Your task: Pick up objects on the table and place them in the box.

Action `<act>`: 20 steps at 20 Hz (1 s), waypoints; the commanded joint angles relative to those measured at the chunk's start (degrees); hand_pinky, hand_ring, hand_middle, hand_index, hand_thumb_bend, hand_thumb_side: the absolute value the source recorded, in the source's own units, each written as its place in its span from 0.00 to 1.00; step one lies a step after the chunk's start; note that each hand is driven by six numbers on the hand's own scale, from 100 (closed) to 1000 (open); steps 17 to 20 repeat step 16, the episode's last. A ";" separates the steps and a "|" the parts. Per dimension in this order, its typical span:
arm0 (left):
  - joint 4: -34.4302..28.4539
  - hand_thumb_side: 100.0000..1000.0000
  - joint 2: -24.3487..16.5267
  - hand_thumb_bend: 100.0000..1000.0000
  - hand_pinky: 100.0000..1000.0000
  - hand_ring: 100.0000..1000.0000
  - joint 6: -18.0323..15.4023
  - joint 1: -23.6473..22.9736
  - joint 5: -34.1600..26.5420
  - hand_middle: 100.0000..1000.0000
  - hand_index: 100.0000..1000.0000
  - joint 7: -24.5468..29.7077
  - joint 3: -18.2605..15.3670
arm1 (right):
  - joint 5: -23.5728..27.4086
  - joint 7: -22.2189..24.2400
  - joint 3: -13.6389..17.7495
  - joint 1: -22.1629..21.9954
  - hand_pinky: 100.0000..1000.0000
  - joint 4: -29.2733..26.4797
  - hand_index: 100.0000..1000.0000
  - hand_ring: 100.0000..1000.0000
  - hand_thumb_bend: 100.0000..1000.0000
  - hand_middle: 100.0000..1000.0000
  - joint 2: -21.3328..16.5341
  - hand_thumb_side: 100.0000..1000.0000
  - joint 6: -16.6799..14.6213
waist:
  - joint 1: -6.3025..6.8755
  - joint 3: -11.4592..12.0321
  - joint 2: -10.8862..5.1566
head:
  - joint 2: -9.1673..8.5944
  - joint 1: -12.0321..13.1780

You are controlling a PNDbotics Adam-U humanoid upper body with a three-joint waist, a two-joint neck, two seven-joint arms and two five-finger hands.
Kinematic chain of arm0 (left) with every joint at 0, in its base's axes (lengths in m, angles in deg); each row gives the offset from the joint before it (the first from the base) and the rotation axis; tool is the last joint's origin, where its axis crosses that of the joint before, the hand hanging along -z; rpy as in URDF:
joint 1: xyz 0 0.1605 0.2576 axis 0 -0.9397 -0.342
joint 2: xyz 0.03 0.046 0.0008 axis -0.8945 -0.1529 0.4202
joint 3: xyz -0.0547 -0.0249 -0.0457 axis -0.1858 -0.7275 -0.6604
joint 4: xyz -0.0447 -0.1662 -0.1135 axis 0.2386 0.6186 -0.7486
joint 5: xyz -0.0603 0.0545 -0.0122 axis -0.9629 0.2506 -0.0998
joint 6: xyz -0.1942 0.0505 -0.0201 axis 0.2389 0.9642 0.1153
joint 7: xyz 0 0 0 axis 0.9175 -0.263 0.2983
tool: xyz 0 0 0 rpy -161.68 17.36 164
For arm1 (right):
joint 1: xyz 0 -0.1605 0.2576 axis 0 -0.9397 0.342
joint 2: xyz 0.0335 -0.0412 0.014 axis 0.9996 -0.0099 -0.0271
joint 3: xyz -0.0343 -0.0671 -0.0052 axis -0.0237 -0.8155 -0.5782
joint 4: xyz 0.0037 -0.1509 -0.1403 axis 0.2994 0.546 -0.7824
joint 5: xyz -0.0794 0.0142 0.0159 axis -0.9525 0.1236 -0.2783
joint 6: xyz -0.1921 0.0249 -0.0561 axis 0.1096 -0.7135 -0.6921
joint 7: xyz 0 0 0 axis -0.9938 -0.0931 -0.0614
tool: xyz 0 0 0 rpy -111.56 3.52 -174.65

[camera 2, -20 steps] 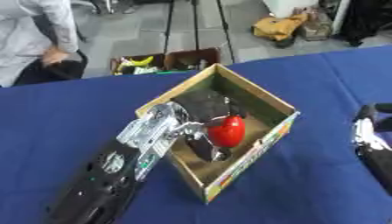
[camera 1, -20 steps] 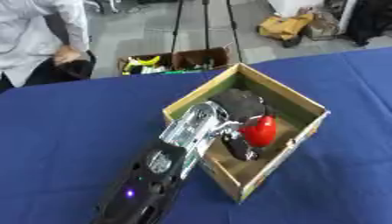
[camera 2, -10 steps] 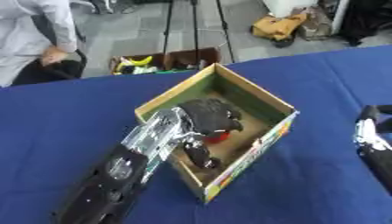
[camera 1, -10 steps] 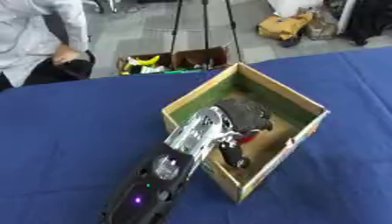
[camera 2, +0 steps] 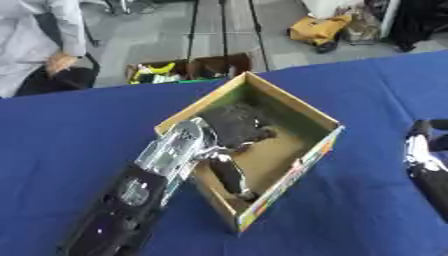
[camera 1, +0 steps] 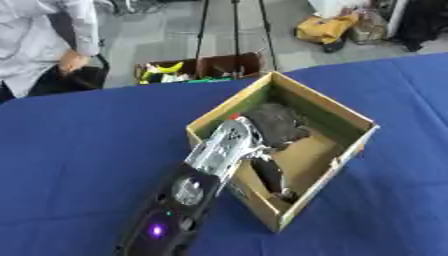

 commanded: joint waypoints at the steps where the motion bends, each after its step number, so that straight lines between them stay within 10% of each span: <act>1: -5.06 0.90 0.86 0.39 0.80 0.90 2.54 1.68 -2.12 0.87 0.98 -2.52 -3.57 | 0.29 -0.32 0.53 0.07 0.71 -1.20 0.62 0.50 0.09 0.37 -0.21 0.35 0.25 | -0.96 0.45 -1.23 | 0.38 -0.58; 3: -7.82 0.90 2.33 0.18 0.73 0.84 4.24 2.02 -3.80 0.82 0.97 -4.22 -6.26 | 0.33 -0.36 0.56 -0.01 0.71 -1.20 0.62 0.50 0.09 0.37 -0.04 0.35 0.33 | -1.24 0.93 -1.23 | 0.56 -0.93; 9: -18.76 0.96 3.99 0.11 0.61 0.73 10.34 -0.01 -10.76 0.75 0.94 -11.18 -12.73 | 0.34 -0.67 0.79 0.19 0.71 -1.20 0.62 0.50 0.09 0.37 0.13 0.35 0.25 | -1.85 1.57 -1.11 | 1.11 -1.64; 16: -32.03 0.96 -2.94 0.20 0.54 0.68 20.25 -11.26 -62.78 0.67 0.92 -35.38 -12.04 | 0.20 -1.54 1.42 0.30 0.71 -1.20 0.62 0.50 0.09 0.37 0.09 0.36 0.25 | -2.51 3.27 -1.18 | 2.30 -2.66; 20: -32.03 0.96 -2.94 0.20 0.54 0.68 20.25 -11.26 -62.78 0.67 0.92 -35.38 -12.04 | 0.20 -1.54 1.42 0.30 0.71 -1.20 0.62 0.50 0.09 0.37 0.09 0.36 0.25 | -2.51 3.27 -1.18 | 2.30 -2.66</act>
